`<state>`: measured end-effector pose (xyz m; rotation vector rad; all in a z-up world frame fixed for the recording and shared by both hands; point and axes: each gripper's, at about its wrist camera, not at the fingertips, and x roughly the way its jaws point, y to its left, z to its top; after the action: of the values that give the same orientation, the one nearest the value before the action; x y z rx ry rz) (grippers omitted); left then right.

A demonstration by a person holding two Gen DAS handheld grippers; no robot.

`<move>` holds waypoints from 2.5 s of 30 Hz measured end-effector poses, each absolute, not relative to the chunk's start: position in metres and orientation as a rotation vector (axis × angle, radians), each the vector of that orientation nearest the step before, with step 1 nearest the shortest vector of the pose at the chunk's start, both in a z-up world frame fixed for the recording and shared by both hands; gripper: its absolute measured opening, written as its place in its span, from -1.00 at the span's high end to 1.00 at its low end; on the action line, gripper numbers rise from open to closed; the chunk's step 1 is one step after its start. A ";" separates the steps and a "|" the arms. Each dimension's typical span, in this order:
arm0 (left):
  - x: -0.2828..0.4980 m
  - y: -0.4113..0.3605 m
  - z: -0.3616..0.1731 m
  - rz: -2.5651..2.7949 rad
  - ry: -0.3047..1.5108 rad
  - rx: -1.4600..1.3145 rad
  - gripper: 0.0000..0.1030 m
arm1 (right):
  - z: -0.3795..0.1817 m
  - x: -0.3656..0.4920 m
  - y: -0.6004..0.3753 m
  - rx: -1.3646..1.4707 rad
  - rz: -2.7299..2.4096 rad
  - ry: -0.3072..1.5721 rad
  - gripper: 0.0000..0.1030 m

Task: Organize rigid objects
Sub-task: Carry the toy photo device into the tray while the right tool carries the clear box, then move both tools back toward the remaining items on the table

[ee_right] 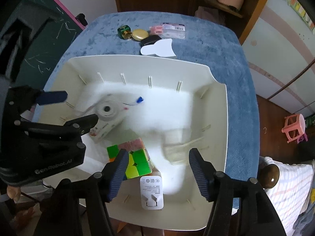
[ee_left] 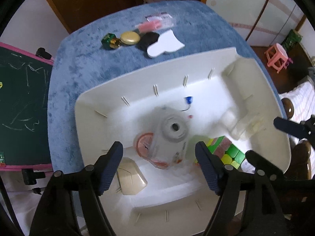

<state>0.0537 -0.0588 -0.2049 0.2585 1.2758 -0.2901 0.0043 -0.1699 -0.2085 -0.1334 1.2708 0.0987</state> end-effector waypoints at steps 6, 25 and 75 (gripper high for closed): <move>0.052 -0.049 -0.193 -0.278 1.263 0.225 -0.53 | -0.200 0.001 -0.171 -0.111 0.101 1.245 -0.25; 0.065 -0.021 -0.154 -0.256 1.209 0.106 -0.55 | -0.179 0.002 -0.168 -0.074 0.116 1.200 -0.25; 0.287 -0.021 -0.217 -0.449 1.218 0.505 -0.57 | -0.205 0.223 -0.186 0.578 0.030 1.318 -0.25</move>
<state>0.2874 -0.0210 -0.2167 0.5049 1.2178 -0.4494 0.2233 -0.1855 -0.2051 0.5776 1.3180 0.0303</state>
